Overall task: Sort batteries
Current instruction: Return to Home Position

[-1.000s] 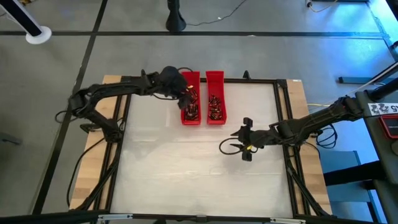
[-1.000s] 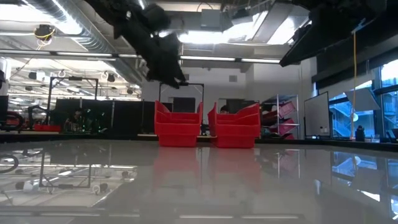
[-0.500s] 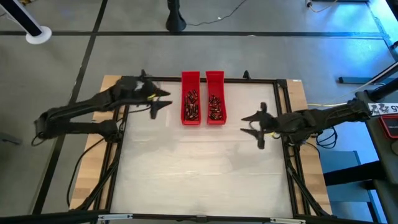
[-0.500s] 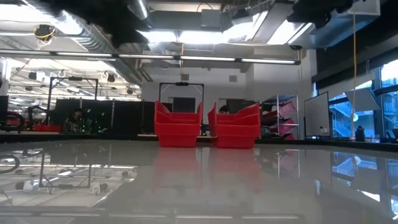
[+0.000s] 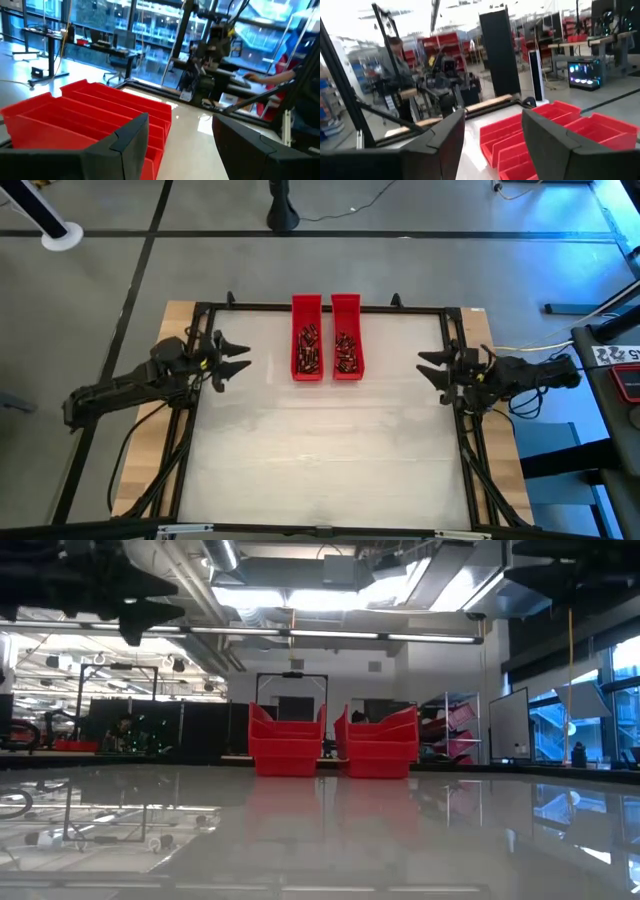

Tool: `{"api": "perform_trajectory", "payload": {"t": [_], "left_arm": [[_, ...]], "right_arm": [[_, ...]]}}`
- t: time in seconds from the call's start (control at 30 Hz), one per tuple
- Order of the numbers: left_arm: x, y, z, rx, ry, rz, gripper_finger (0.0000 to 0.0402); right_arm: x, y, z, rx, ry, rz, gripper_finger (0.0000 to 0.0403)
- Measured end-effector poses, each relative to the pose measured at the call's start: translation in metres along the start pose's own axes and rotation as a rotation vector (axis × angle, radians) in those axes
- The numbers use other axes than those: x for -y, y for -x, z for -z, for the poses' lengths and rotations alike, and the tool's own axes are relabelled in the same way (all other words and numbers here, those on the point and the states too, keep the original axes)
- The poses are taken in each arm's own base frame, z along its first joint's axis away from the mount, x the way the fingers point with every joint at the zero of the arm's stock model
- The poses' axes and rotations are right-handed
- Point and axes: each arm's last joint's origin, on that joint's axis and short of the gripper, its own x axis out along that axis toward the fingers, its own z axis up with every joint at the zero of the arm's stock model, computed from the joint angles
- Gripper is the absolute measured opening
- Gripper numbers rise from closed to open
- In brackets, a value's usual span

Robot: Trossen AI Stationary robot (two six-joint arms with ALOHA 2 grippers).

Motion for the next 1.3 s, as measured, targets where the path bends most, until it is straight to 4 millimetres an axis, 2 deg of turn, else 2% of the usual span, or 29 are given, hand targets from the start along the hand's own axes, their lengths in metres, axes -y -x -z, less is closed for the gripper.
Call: {"api": "perform_trajectory", "payload": {"t": [0.23,0.33,0.5,0.6,0.77,0.97,1.17,1.3], "left_arm": [[-0.003,0.012,0.020,0.072,0.049,0.014,0.0207],[-0.004,0.012,0.029,0.075,0.084,0.016,0.0207],[-0.008,0.007,0.044,0.045,0.120,0.013,0.0208],[-0.008,0.005,0.051,0.038,0.122,0.022,0.0208],[-0.004,0.005,0.051,0.027,0.098,0.059,0.0208],[0.000,0.004,0.052,0.032,0.094,0.041,0.0208],[0.008,0.005,0.054,0.027,0.083,0.063,0.0208],[0.014,0.005,0.055,0.023,0.085,0.078,0.0208]], "right_arm": [[0.011,0.010,0.033,0.049,-0.055,-0.013,0.0198],[0.012,0.008,0.049,0.016,-0.071,-0.028,0.0198],[0.012,0.005,0.065,0.007,-0.100,-0.071,0.0198],[0.012,0.004,0.071,-0.003,-0.097,-0.073,0.0198],[0.014,0.003,0.083,-0.012,-0.092,-0.063,0.0198],[0.015,0.002,0.085,-0.013,-0.109,-0.008,0.0198],[0.017,0.000,0.087,-0.015,-0.094,0.090,0.0198],[0.019,-0.002,0.094,-0.064,-0.017,0.179,0.0198]]}}
